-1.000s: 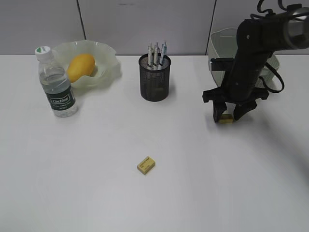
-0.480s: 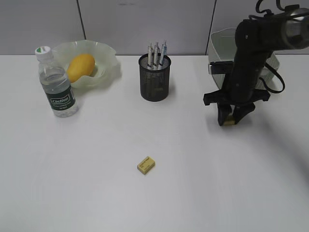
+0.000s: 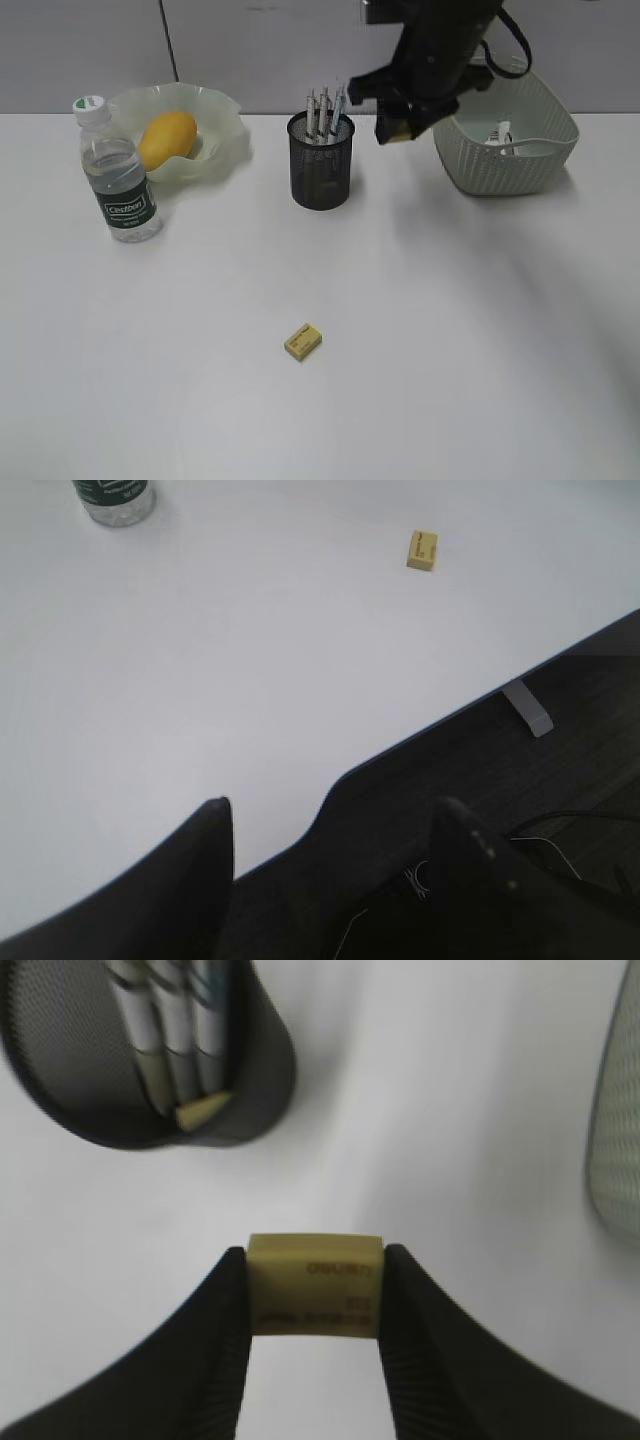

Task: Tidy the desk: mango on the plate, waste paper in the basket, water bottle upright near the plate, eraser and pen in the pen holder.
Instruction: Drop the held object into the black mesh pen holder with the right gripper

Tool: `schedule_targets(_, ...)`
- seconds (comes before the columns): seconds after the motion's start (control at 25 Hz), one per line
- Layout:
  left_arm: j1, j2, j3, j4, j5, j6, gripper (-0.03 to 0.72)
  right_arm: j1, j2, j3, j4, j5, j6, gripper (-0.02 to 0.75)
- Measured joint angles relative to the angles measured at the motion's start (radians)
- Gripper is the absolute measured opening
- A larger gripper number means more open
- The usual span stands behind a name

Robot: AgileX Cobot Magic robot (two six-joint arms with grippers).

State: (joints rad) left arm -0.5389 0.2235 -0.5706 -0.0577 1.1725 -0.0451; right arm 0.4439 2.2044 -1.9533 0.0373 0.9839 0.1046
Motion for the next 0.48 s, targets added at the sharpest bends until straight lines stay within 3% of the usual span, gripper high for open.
schedule_targets(0.16,0.0,0.0,0.0,0.0,0.0,0.0,0.47,0.04,0.0,-0.081,0.024,-0.044,-0.001,0.313)
schedule_targets(0.48,0.0,0.0,0.0,0.0,0.0,0.0,0.47,0.068,0.025,-0.093,0.029,-0.2,-0.001,0.313)
